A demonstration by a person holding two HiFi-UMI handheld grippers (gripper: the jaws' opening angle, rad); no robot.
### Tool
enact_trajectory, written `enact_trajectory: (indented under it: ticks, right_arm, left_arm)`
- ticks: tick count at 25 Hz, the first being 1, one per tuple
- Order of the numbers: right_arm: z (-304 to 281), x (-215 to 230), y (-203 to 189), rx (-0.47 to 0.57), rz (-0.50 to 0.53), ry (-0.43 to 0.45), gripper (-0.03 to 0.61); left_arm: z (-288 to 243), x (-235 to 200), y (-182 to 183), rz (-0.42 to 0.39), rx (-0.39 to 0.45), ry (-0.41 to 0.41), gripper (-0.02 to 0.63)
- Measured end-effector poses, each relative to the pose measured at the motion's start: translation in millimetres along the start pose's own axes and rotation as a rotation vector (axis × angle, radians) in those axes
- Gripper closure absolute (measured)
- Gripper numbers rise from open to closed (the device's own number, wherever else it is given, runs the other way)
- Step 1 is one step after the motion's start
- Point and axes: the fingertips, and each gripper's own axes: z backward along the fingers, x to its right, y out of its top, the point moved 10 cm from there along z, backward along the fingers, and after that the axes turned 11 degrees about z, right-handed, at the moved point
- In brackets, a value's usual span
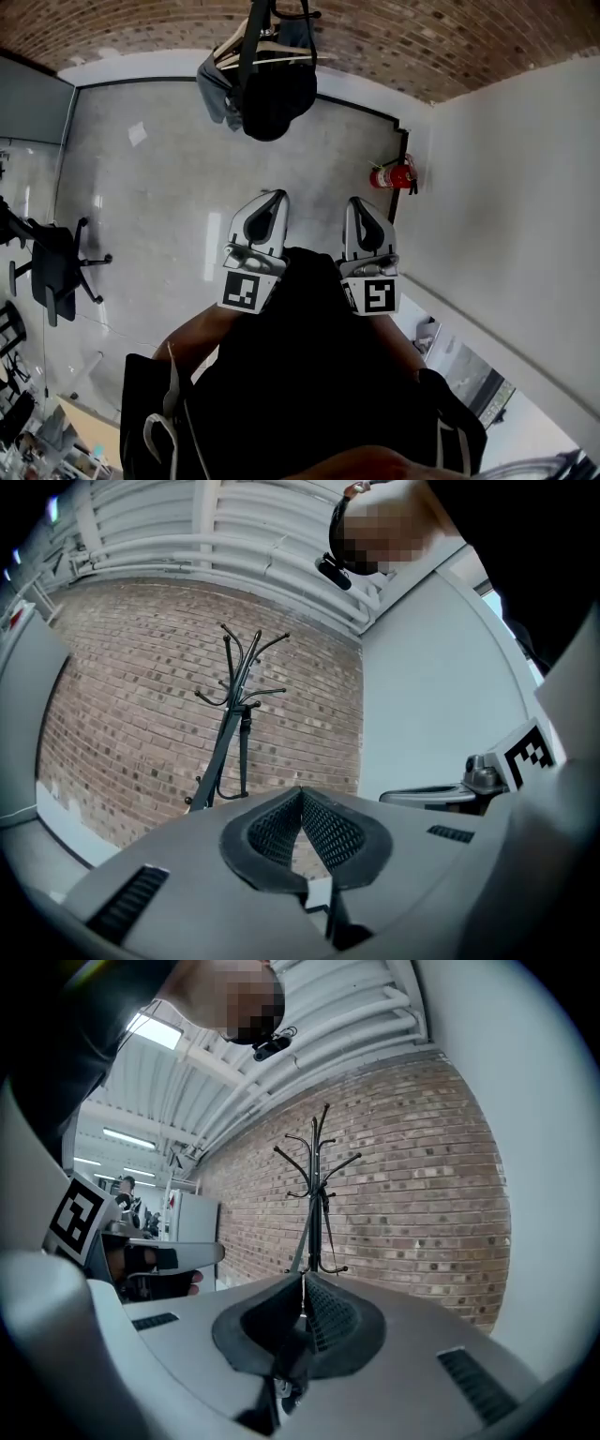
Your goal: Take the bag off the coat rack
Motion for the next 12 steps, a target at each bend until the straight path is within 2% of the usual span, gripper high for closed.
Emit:
enact_trajectory:
  ticks: [5,9,12]
  right_arm:
    - [-55.0,0.2,2.9,-0.016,-0.047,0.012,0.556]
    - [-100.8,-5.9,7.5,0.000,-0.076,0.000,0.557]
    - [-127.6,-8.2,12.3,0.001,-0.066,0.012,0.556]
  left_arm:
    - [-21.5,-42.0,20.5,0.002,0.000,0.028,0.594]
    - [-40.0,-81.0,39.2,-0.034,0.006,0.026,0.594]
    - [-52.5,-100.9,49.5,-0.045,0.022,0.031,0.594]
